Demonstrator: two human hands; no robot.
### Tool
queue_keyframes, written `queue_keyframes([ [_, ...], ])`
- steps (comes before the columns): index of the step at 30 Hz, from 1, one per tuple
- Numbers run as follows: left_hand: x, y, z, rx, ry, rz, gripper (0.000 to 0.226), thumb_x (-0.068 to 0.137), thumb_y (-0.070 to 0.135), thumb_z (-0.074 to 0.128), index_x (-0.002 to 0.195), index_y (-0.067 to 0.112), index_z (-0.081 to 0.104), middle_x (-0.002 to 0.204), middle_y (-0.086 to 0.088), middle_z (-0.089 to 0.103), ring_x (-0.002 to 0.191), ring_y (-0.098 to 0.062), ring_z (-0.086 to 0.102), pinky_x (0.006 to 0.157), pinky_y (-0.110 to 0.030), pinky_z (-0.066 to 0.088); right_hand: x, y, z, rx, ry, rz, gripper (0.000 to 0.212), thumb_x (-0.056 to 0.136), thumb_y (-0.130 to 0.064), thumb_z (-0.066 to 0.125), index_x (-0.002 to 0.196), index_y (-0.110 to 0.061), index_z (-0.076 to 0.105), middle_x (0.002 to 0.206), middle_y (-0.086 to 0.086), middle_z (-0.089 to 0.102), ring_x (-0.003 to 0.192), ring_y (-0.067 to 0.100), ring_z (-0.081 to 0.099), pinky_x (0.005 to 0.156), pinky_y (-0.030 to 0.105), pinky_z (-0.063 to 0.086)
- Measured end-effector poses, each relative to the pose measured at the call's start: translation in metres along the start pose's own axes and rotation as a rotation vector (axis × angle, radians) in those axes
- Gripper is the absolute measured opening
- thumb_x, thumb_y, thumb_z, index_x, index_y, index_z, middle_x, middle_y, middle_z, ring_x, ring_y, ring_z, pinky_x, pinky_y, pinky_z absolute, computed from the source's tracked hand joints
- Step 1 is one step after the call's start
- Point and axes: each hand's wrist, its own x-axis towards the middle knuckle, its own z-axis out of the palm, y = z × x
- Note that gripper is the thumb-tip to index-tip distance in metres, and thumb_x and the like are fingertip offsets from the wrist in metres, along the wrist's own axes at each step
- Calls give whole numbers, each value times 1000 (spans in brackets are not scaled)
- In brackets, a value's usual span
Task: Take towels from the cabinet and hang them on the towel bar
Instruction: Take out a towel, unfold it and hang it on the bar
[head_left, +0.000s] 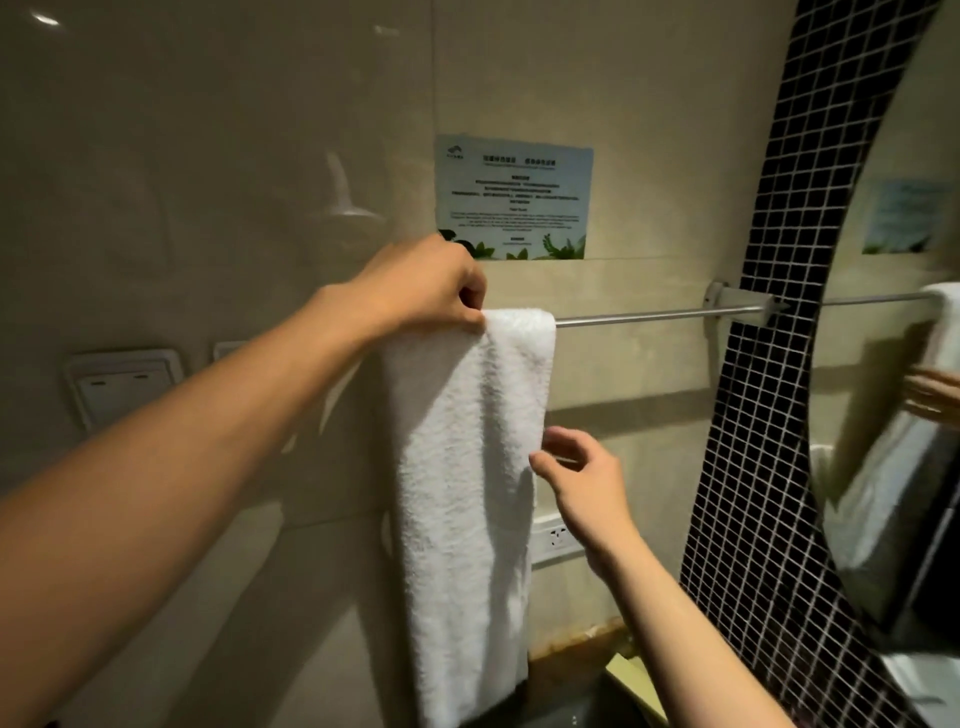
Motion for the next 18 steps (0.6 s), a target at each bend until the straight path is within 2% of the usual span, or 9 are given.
queue_keyframes([
  [4,-3,0,-1,-10,-5,-8,16,82,41,71,81,26,74,78,9,66,77,-16,59,65,-33,52,-12,14,1,105,-36,94,7,83,-6,74,88,-11,75,86,6,76,84,16,68,76,25,54],
  [6,-3,0,-2,-10,-10,-15,16,82,42,71,82,26,74,79,10,67,77,-15,60,65,-33,52,-15,11,-2,131,-52,95,2,85,-7,73,83,-7,74,80,5,74,77,12,64,71,22,52],
  [9,6,-5,-5,-70,-30,-60,17,79,43,74,80,26,74,77,12,68,77,-15,63,70,-39,56,-20,2,-5,180,-78,73,4,87,-8,71,89,-10,74,83,0,75,77,6,66,70,17,51],
  [12,20,-6,-13,-70,-42,-89,16,78,44,75,78,29,74,78,12,69,77,-15,64,73,-43,58,-29,-2,0,249,-185,78,13,87,-8,73,100,-12,74,93,4,77,88,13,71,78,24,57],
  [14,28,-4,-13,-38,-84,-94,16,78,45,75,74,30,72,78,12,68,76,-14,62,73,-42,58,-36,1,6,218,-189,56,9,87,-7,72,94,-11,75,90,5,77,86,17,70,74,27,56],
  [16,28,-2,-7,13,-144,-96,18,80,43,73,68,30,68,79,10,67,77,-16,61,73,-41,58,-40,3,9,206,-164,45,9,87,-6,71,91,-12,76,87,3,77,82,15,70,69,24,53],
  [18,23,-2,2,32,-125,-115,17,83,42,70,70,31,67,83,8,67,79,-18,60,68,-36,55,-40,2,8,215,-151,39,11,87,-5,70,92,-12,76,87,3,78,82,15,72,68,23,54],
])
